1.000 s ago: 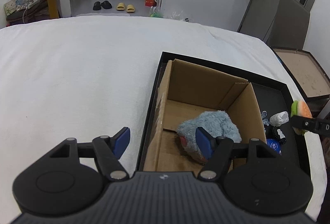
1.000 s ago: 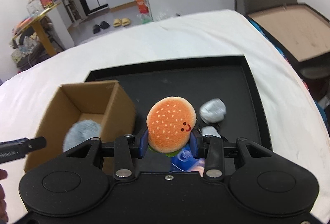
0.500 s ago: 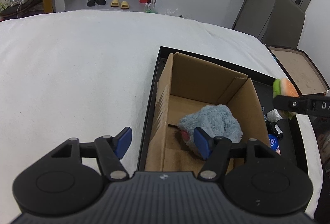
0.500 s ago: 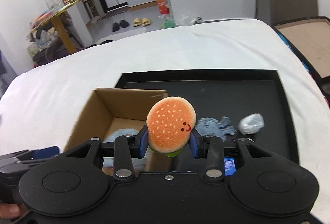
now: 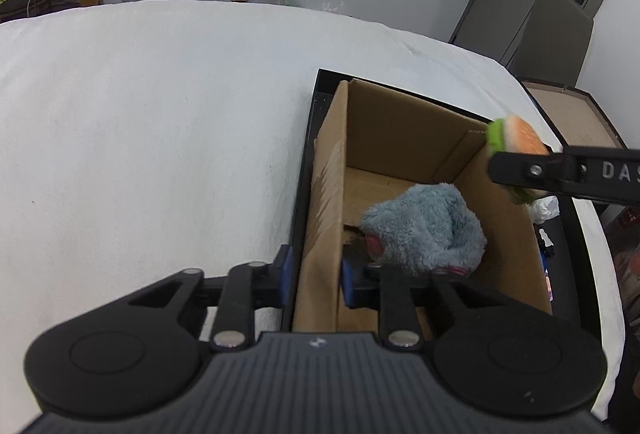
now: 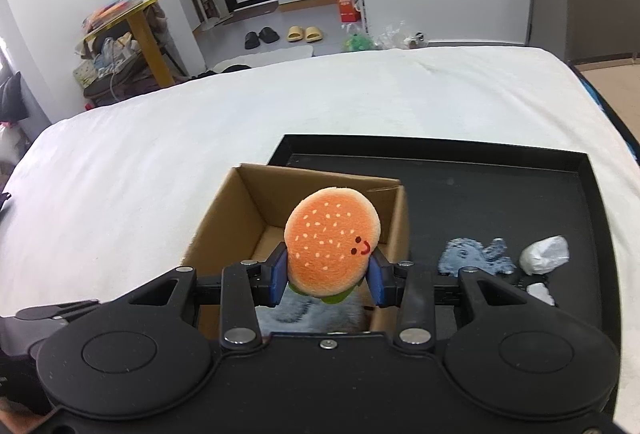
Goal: Organize soft objects
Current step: 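Carry the hamburger plush into the box and release it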
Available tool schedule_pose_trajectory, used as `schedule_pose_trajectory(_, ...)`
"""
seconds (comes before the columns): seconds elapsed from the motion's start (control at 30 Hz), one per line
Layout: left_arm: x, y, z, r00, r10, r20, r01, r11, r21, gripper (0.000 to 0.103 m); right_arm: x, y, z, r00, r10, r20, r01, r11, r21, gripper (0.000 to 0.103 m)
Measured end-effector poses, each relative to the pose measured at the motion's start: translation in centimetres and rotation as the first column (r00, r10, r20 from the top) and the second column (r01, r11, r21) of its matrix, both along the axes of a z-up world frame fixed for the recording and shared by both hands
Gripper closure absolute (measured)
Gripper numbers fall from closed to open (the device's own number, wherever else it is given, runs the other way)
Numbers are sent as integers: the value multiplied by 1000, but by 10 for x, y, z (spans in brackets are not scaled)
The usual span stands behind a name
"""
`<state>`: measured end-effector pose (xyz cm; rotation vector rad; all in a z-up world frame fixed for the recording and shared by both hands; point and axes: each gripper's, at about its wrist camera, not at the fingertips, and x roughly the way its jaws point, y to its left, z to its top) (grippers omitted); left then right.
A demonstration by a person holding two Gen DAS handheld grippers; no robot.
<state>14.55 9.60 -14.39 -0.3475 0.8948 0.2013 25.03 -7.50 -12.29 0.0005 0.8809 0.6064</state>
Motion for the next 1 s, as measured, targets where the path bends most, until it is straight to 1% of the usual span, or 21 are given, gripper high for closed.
schedule_pose_trajectory(0.13, 0, 2, -1, 1000, 8, 3, -8, 999, -33, 87, -3, 14, -3, 1000, 29, -9, -29, 999, 20, 64)
schedule_pose_trajectory(0.23, -1, 3, -1, 1000, 20, 6, -19, 999, -49, 87, -5, 25, -5, 998, 55, -11, -55, 998, 19, 63)
schedule_pose_trajectory(0.33, -1, 5, 0, 999, 35, 6, -34, 997, -65, 87, -5, 32, -4, 996, 91, -11, -91, 995, 46, 56)
schedule_pose_trajectory(0.37, -1, 6, 0, 999, 37, 6, -37, 997, -66, 87, -6, 33, -3, 995, 98, -1, -98, 994, 56, 51)
schedule_pose_trajectory(0.4, -2, 5, 0, 999, 38, 5, -37, 997, -67, 88, -7, 33, -2, 995, 100, 4, -100, 993, 57, 49)
schedule_pose_trajectory(0.53, -2, 5, -1, 999, 44, 3, -43, 997, -65, 88, -7, 27, -5, 996, 86, -18, -84, 994, 67, 47)
schedule_pose_trajectory(0.6, -2, 5, -1, 999, 45, 4, -45, 997, -62, 88, -8, 23, -6, 997, 79, -21, -77, 995, 65, 42)
schedule_pose_trajectory(0.67, -2, 4, -1, 999, 48, 2, -48, 997, -55, 87, -11, 19, -6, 997, 71, -9, -70, 996, 57, 32)
schedule_pose_trajectory(0.73, -1, 3, 0, 999, 51, -2, -51, 998, -49, 88, -13, 15, -6, 998, 55, 3, -55, 998, 41, 28)
schedule_pose_trajectory(0.9, 2, -4, 4, 999, 50, -4, -50, 998, -25, 87, -14, -1, -7, 1000, 6, 3, -6, 999, 33, 23)
schedule_pose_trajectory(1.0, 2, -7, 8, 998, 59, 4, -59, 998, -7, 87, -19, -8, -6, 999, -22, 43, 24, 999, -25, 22)
